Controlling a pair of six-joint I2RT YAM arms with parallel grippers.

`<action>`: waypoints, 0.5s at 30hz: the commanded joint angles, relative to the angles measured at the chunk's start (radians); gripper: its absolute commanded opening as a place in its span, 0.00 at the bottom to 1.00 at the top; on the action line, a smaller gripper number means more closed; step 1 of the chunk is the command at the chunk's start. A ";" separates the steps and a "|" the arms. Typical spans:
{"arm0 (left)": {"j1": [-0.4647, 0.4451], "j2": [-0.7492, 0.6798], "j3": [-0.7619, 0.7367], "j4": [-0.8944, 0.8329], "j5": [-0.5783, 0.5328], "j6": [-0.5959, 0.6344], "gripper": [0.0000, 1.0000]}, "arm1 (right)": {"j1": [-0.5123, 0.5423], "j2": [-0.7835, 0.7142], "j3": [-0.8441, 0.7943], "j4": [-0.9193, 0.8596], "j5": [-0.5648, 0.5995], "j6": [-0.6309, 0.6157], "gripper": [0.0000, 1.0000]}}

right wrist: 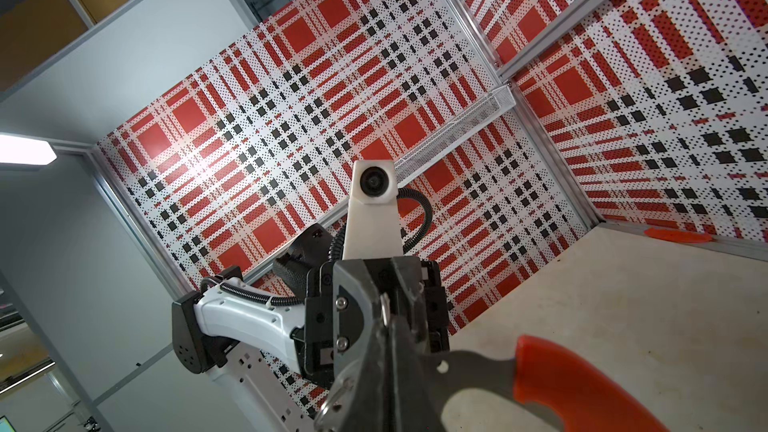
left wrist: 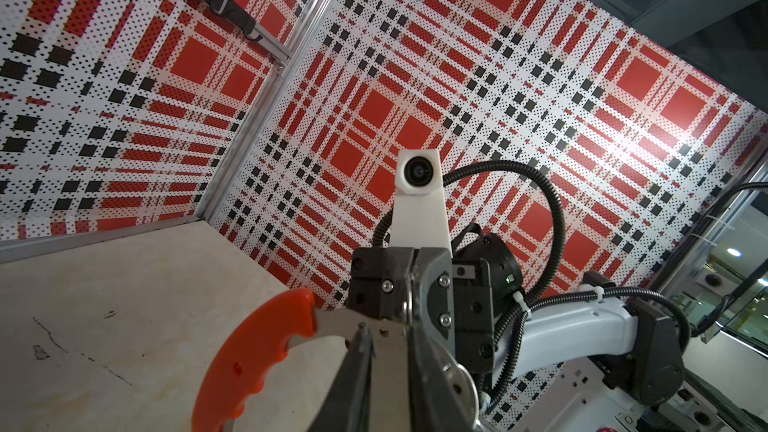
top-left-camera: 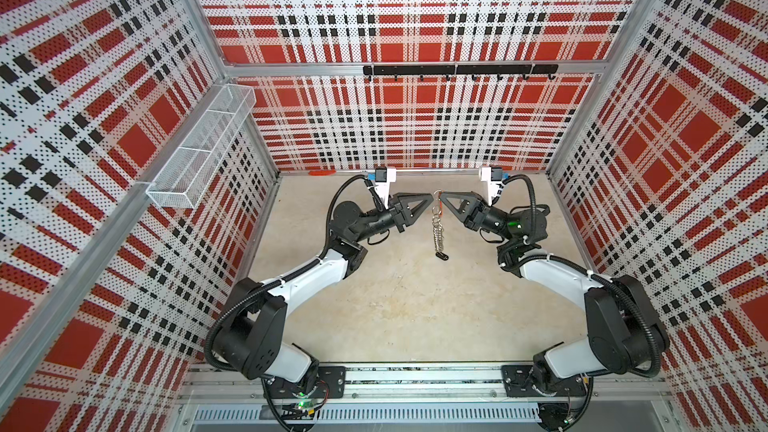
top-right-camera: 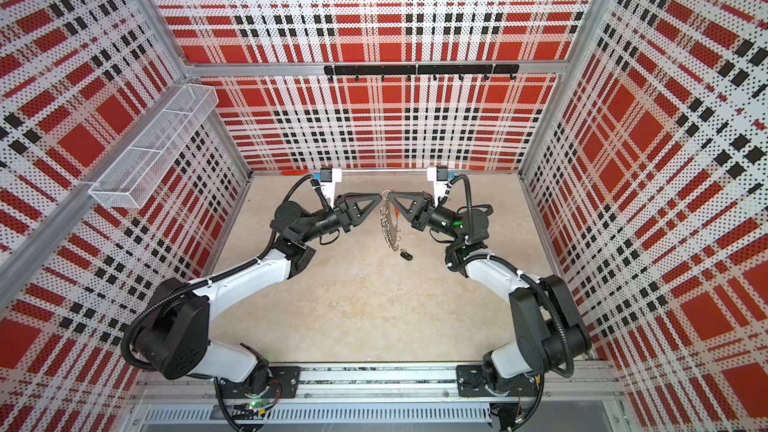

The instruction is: Put the keys on the keyring

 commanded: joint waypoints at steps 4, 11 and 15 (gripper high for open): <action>-0.014 0.017 0.045 0.052 0.030 -0.019 0.19 | 0.019 -0.017 0.026 0.058 0.005 0.009 0.00; -0.015 0.028 0.053 0.053 0.040 -0.024 0.11 | 0.023 -0.023 0.033 0.056 0.007 0.007 0.00; -0.015 0.032 0.054 0.053 0.043 -0.032 0.10 | 0.024 -0.024 0.038 0.052 0.012 0.007 0.00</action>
